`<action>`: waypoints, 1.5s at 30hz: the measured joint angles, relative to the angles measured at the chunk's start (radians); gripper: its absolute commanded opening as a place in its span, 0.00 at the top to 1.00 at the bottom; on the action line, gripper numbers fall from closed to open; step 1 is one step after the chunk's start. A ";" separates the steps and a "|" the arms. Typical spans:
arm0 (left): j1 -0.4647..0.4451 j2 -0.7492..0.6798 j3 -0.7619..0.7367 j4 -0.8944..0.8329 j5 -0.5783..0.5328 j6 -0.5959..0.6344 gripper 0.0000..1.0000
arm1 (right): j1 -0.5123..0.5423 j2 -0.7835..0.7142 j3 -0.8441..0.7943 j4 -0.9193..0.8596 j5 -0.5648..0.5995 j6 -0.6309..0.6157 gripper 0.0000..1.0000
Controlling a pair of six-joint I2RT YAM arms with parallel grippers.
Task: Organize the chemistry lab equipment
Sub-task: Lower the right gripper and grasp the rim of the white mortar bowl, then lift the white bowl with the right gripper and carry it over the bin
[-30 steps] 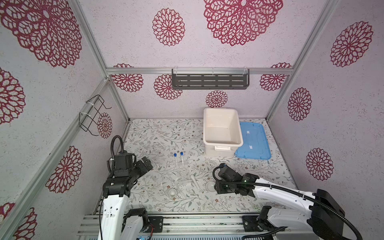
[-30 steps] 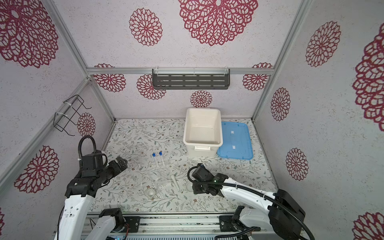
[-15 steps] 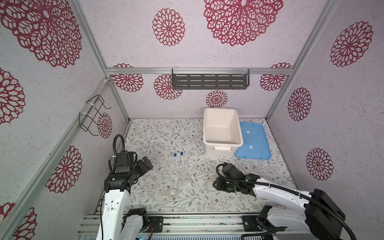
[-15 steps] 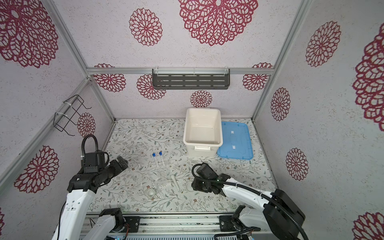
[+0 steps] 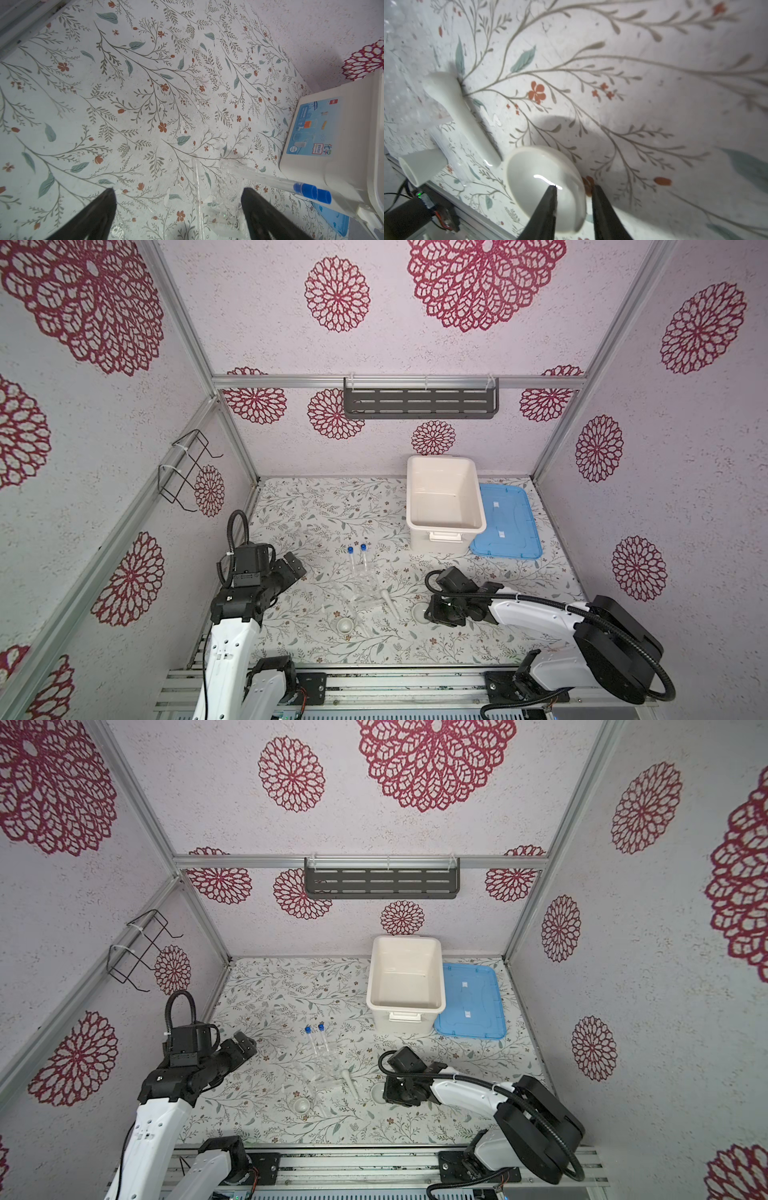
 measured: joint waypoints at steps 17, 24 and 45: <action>0.000 0.038 0.040 -0.025 -0.034 -0.001 0.03 | -0.003 -0.045 -0.035 0.045 0.001 -0.025 0.99; 0.000 0.082 0.182 -0.064 -0.035 -0.002 0.03 | -0.005 -0.277 0.014 -0.069 0.096 -0.029 1.00; 0.000 0.183 0.275 -0.098 -0.062 0.045 0.03 | -0.393 0.246 1.063 -0.534 0.058 -0.468 1.00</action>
